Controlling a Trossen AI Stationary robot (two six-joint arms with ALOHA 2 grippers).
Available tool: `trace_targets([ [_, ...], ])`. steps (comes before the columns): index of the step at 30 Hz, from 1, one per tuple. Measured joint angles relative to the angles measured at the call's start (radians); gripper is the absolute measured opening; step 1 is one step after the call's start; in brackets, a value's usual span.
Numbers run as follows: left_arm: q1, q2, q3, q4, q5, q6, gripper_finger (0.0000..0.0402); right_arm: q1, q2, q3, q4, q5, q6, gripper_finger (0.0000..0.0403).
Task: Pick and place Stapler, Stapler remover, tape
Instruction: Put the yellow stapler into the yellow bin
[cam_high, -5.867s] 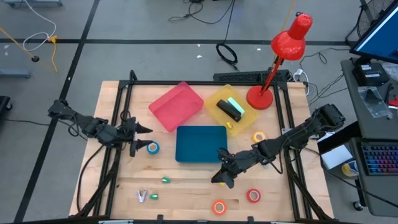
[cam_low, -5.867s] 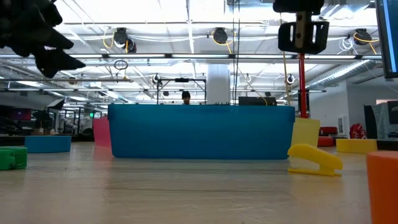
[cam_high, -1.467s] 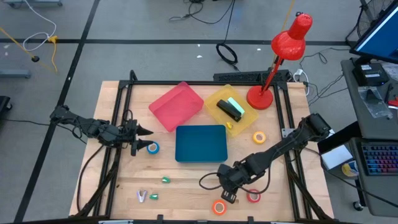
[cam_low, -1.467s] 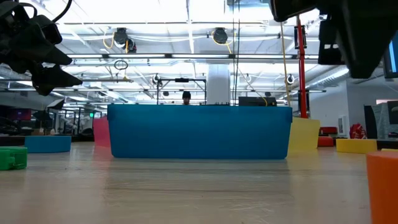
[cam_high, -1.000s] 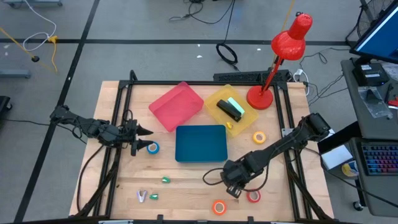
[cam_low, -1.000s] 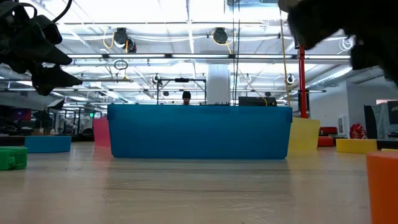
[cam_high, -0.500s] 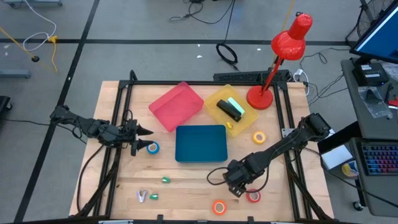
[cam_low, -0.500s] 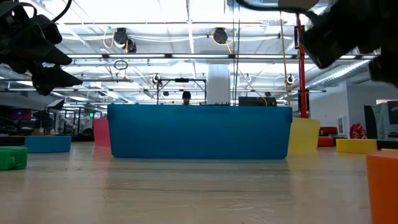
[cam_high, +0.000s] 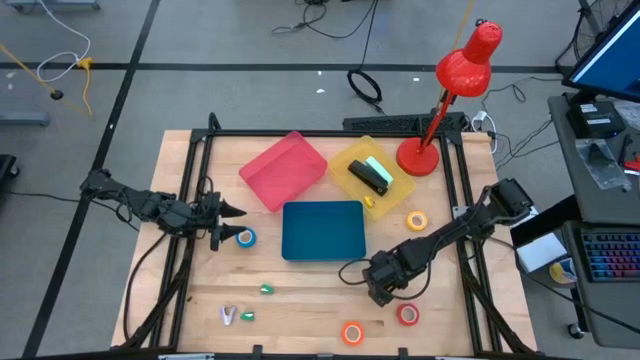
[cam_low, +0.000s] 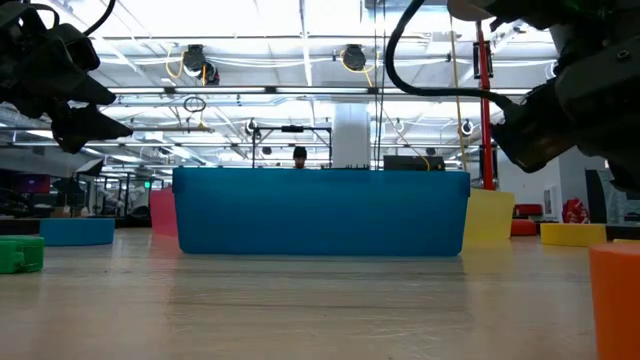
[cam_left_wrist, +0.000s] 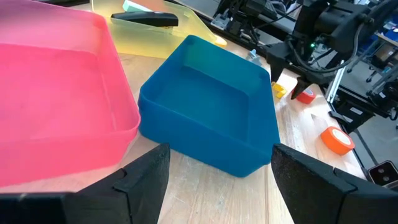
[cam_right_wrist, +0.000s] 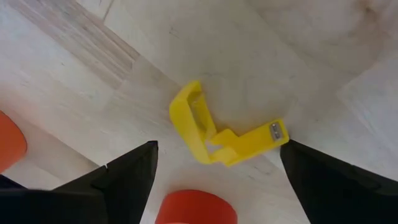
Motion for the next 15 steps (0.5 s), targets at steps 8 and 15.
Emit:
trace_targets([
  [8, 0.0, 0.0, 0.0, 0.0, -0.002, 0.001, 0.0274, -0.036, 0.003, -0.001, 0.003, -0.008, -0.012, 0.0333],
  [15, 0.0, 0.0, 0.0, 0.0, -0.002, 0.003, 0.0274, -0.056, 0.004, -0.002, 0.021, -0.003, -0.012, 0.0334],
])
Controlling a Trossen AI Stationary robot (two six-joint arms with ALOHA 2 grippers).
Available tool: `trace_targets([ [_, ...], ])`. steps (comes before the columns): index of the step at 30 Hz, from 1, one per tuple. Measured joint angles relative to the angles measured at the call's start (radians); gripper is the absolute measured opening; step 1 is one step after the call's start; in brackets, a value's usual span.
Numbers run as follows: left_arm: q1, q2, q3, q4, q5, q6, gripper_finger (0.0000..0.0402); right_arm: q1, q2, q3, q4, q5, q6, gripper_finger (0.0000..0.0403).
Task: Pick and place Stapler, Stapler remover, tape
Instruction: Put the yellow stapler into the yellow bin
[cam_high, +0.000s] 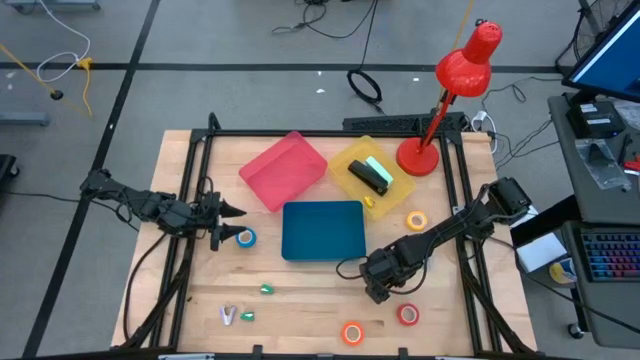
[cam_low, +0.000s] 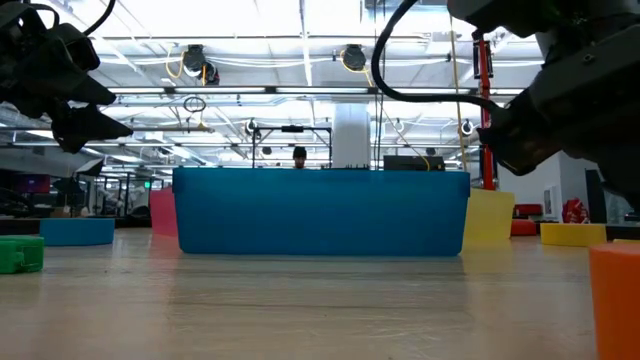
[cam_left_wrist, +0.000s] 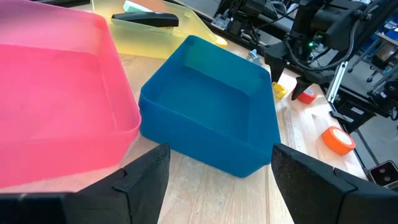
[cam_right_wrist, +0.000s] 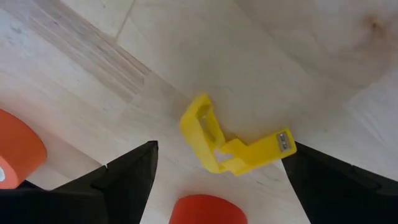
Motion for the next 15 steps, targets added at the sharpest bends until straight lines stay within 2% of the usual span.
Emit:
trace_targets([
  [8, 0.0, 0.0, 0.0, 0.0, -0.001, 0.006, 0.0274, -0.018, 0.001, 0.0, 0.006, 0.018, 0.0, 0.0305],
  [15, 0.0, 0.0, 0.0, 0.0, -0.001, 0.005, 0.0274, -0.027, 0.002, 0.0, -0.001, 0.042, 0.001, 0.0246],
])
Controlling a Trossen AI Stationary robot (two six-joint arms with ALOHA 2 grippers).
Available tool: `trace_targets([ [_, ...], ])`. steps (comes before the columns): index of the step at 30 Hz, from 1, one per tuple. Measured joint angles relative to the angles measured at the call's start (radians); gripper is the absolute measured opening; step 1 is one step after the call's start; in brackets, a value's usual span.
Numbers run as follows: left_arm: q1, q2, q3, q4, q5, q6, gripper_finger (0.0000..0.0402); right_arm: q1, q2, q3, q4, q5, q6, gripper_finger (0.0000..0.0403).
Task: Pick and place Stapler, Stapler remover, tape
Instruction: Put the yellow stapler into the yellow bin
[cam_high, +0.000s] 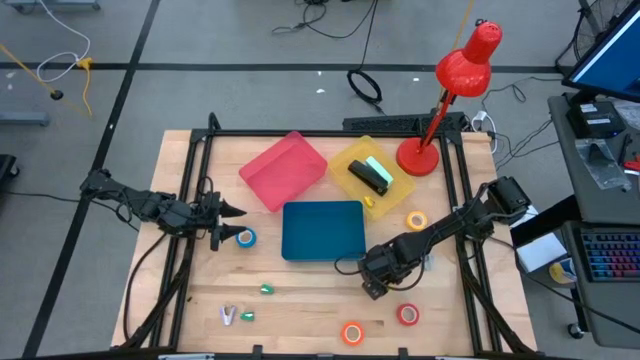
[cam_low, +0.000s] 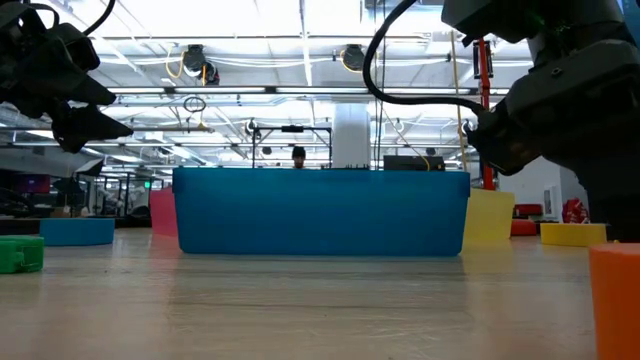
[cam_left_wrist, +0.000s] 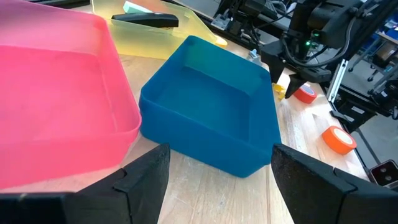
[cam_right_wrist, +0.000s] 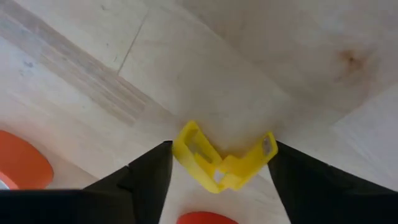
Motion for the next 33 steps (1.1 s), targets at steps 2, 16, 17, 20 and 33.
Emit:
trace_targets([
  [2, 0.0, 0.0, 0.0, 0.0, 0.0, 0.0, 0.0273, 0.0, 0.0, 0.0, -0.005, 0.003, 0.0, 0.0226],
  [16, 0.0, 0.0, 0.0, 0.0, -0.001, 0.006, 0.0273, -0.001, -0.001, -0.001, -0.047, 0.009, -0.026, 0.01],
  [17, 0.0, 0.0, 0.0, 0.0, -0.001, 0.006, 0.0273, -0.001, -0.006, -0.002, -0.05, 0.01, -0.031, 0.009],
  [20, 0.0, 0.0, 0.0, 0.0, -0.001, 0.006, 0.0273, -0.006, -0.027, -0.003, -0.048, 0.039, -0.053, 0.0064],
  [33, 0.0, 0.0, 0.0, 0.001, -0.034, 0.0, 0.0274, -0.214, -0.489, -0.003, -0.167, 0.456, -0.13, 0.0049],
])
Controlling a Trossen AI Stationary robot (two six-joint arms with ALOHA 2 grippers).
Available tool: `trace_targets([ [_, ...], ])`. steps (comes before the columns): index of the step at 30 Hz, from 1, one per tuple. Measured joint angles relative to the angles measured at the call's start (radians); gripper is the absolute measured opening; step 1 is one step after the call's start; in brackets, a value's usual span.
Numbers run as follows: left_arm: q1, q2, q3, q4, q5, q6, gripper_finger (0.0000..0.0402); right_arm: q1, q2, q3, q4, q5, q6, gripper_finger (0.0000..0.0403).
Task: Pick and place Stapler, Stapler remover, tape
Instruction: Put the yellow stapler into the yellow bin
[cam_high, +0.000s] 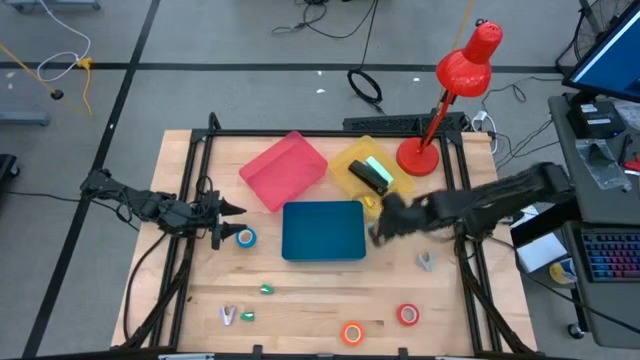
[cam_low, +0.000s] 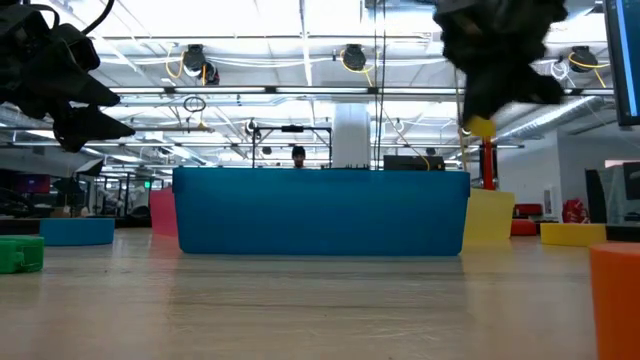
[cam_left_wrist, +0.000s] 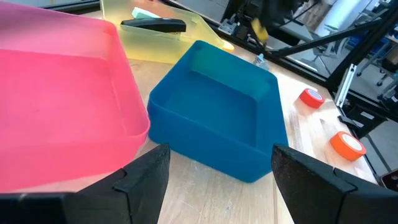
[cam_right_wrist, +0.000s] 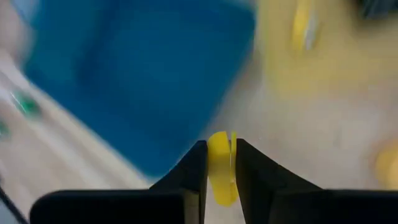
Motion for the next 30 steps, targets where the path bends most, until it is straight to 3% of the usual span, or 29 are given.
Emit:
trace_targets([
  [2, 0.0, 0.0, 0.0, 0.0, -0.001, -0.001, 0.0273, -0.071, -0.063, 0.001, 0.02, 0.081, -0.068, 0.0049],
  [5, 0.0, 0.0, 0.0, 0.006, -0.001, -0.002, 0.0274, -0.193, -0.112, 0.001, 0.097, 0.124, -0.208, 0.0049],
  [9, 0.0, 0.0, 0.0, 0.008, -0.018, -0.023, 0.0274, -0.343, -0.088, 0.002, 0.195, -0.003, -0.366, 0.0049],
  [13, 0.0, 0.0, 0.0, 0.008, -0.045, -0.044, 0.0274, -0.435, 0.008, 0.002, 0.184, -0.111, -0.457, 0.0049],
  [21, 0.0, 0.0, 0.0, 0.008, -0.046, -0.058, 0.0273, -0.489, 0.163, 0.002, 0.177, -0.214, -0.549, 0.005],
  [30, 0.0, 0.0, 0.0, 0.007, -0.072, -0.051, 0.0273, -0.486, 0.263, 0.003, 0.158, -0.212, -0.605, 0.005],
])
